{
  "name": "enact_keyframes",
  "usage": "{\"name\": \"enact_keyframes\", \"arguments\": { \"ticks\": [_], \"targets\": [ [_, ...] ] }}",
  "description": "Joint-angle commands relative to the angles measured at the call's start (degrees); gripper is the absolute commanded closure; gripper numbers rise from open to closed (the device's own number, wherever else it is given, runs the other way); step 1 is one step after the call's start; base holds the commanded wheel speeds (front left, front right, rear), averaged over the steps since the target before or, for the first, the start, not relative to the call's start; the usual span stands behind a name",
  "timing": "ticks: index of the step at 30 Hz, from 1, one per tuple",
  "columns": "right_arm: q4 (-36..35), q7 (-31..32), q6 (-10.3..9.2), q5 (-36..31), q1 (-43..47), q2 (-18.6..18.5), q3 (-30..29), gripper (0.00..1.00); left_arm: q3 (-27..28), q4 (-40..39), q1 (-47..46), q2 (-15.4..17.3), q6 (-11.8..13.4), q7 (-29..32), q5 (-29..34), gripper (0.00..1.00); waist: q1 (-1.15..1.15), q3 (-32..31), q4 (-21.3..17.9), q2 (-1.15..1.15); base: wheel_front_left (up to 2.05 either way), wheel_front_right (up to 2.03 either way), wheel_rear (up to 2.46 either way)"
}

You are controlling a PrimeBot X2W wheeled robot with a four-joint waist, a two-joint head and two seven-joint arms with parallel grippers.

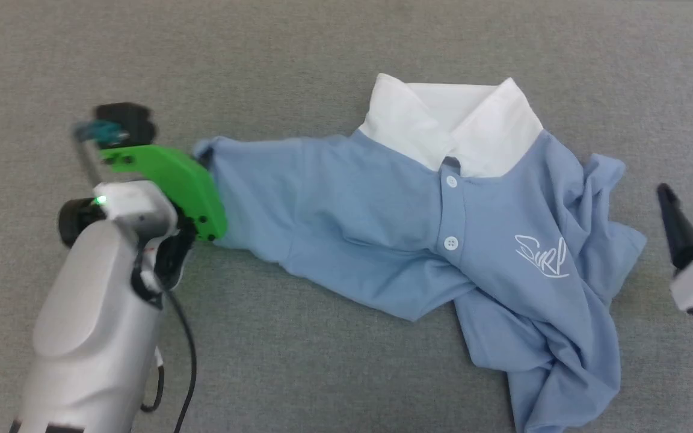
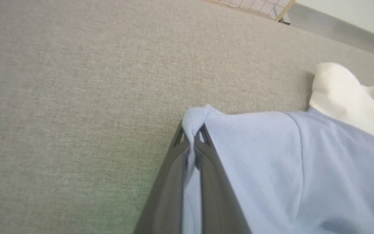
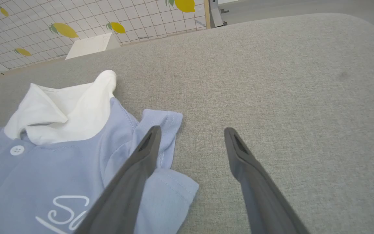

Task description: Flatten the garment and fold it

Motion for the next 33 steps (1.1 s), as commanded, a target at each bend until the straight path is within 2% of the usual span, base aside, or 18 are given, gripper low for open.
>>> {"name": "enact_keyframes", "arguments": {
  "ticks": [1,4,10,14,19,20,21,22,27,33],
  "targets": [
    [1.0,1.8,-0.08,-0.4,-1.9,-1.0,1.3,0.00,1.2,-2.2,2.1,-0.1,0.7,-2.0,-0.7,1.00,0.00,0.0,0.4,0.00,0.00,0.00,0.00],
    [4.3,6.4,-0.08,-3.2,-5.3,-4.8,3.5,0.00,2.4,-8.7,6.4,-0.7,2.1,-5.0,-1.1,1.00,0.00,1.1,1.3,0.00,0.00,0.00,0.00],
    [11.5,13.3,-0.08,-7.2,-12.5,-9.8,9.1,0.00,1.9,-15.7,10.6,-1.2,3.3,-5.8,-1.0,1.00,0.00,3.7,3.6,0.00,0.00,0.00,0.00],
    [15.6,14.9,-0.08,-7.6,-15.1,-11.0,12.6,0.00,1.5,-16.9,10.9,-1.4,3.3,-5.8,-1.0,1.00,0.00,4.8,4.5,0.00,0.00,0.00,0.00],
    [19.8,14.0,-0.08,-6.5,-16.2,-11.8,16.1,0.00,1.3,-17.0,11.1,-1.5,3.4,-6.2,-1.1,1.00,0.00,5.0,4.6,0.00,0.00,0.00,0.00],
    [20.5,14.0,-0.08,-6.1,-16.3,-11.8,16.4,0.57,1.4,-16.9,11.2,-1.5,3.4,-6.3,-1.2,1.00,0.00,5.0,4.5,0.00,0.00,0.00,0.00],
    [21.0,13.8,-0.08,-5.5,-16.5,-12.0,17.1,0.89,1.5,-16.8,11.3,-1.4,3.5,-6.4,-1.2,1.00,0.00,4.8,4.3,0.00,0.00,0.00,0.00],
    [21.2,13.4,-0.08,-5.0,-16.7,-12.3,17.5,1.00,1.6,-16.7,11.3,-1.4,3.5,-6.6,-1.2,1.00,0.00,4.6,4.1,0.00,0.00,0.00,0.00],
    [21.6,11.3,-0.08,-2.3,-17.5,-13.8,17.7,1.00,2.1,-16.3,11.5,-1.0,3.2,-7.6,-1.5,1.00,0.00,2.9,3.0,0.00,0.00,0.00,0.00],
    [19.6,7.2,-0.08,0.7,-18.6,-13.0,14.1,1.00,3.3,-15.7,11.0,-1.1,2.1,-10.7,-2.1,1.00,0.00,-0.9,1.6,0.00,0.00,0.00,0.00]
  ]
}}
